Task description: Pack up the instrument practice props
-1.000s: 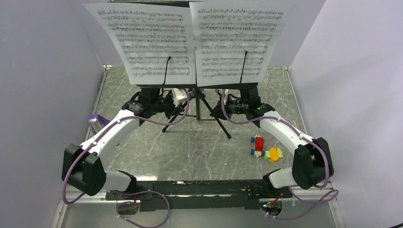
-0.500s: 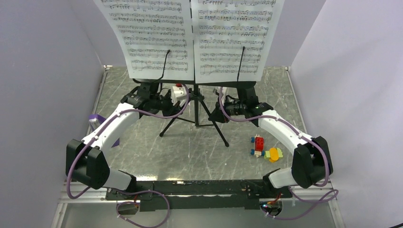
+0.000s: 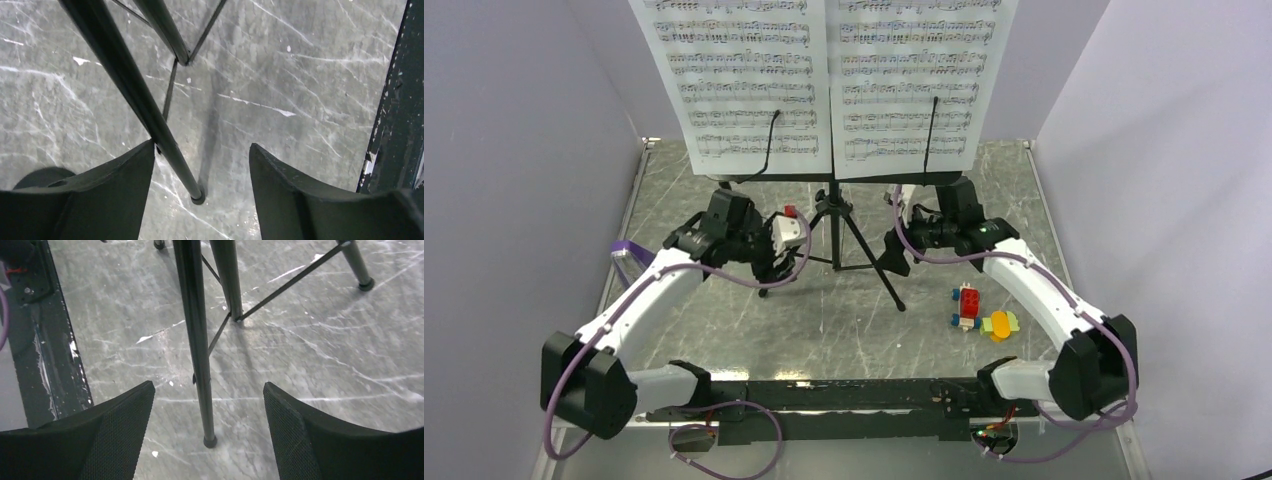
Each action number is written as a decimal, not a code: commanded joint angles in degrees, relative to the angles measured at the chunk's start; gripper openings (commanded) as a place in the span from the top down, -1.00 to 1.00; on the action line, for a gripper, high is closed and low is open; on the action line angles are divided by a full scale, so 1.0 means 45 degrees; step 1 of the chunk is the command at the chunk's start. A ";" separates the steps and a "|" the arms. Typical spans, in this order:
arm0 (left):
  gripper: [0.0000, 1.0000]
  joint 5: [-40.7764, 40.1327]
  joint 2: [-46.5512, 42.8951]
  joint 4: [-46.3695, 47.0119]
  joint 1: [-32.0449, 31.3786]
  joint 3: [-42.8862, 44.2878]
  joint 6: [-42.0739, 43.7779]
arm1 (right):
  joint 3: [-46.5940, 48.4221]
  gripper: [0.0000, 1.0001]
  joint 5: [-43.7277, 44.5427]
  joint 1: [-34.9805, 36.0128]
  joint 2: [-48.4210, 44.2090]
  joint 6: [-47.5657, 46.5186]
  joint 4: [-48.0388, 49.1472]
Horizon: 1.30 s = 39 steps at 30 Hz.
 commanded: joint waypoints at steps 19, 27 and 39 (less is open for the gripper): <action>-0.49 0.2616 -0.6286 0.1240 -0.0535 -0.3590 -0.0804 | 0.1373 -0.97 0.3755 -0.7381 -0.5387 -0.1343 -0.6879; -0.46 0.1173 -0.4982 -0.3105 -0.2514 0.1385 0.0421 | 0.1318 -0.96 0.0449 -0.9925 -0.5903 0.1280 -0.4911; -0.41 0.0049 -0.0161 -0.2861 -0.6261 1.0077 -0.2098 | 0.6698 -0.96 0.2052 -0.9960 -0.5418 0.3667 -0.1087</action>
